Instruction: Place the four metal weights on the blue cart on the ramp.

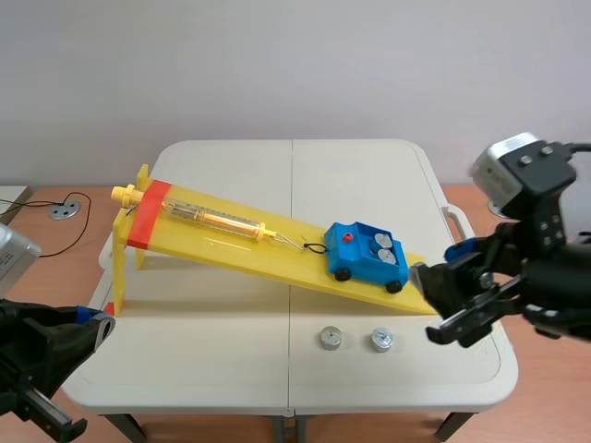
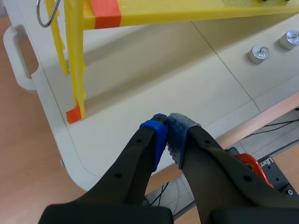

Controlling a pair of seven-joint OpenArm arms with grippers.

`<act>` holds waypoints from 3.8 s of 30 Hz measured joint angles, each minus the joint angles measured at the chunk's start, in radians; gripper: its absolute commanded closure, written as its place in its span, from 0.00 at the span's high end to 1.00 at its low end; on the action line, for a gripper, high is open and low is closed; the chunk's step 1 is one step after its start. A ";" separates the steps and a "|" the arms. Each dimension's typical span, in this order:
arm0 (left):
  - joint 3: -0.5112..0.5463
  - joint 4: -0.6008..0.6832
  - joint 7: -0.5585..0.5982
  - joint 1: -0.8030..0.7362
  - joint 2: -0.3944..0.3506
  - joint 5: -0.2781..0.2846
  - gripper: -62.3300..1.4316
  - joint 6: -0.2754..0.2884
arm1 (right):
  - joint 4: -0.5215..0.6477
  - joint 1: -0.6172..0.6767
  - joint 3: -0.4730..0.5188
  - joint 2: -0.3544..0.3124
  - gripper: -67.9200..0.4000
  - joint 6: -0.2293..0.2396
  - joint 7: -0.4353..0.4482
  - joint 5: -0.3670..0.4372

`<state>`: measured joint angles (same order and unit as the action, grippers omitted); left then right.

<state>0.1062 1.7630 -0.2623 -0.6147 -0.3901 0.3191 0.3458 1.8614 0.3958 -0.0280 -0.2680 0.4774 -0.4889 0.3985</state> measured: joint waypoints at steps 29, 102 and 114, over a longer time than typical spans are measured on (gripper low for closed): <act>0.000 0.000 0.000 0.000 0.000 0.000 0.07 0.000 | -0.605 -0.277 -0.315 0.200 0.43 -0.179 0.200 -0.325; 0.000 0.000 0.000 0.000 0.000 0.000 0.07 0.000 | -0.098 -0.252 0.000 0.074 0.02 -0.253 -0.114 -0.156; 0.000 0.000 0.000 0.000 0.000 0.000 0.07 0.000 | -0.322 -0.398 -0.142 0.177 0.02 -0.310 -0.053 -0.298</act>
<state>0.1062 1.7630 -0.2626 -0.6144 -0.3901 0.3191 0.3458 1.5394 -0.0025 -0.1703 -0.0906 0.1673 -0.5415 0.1005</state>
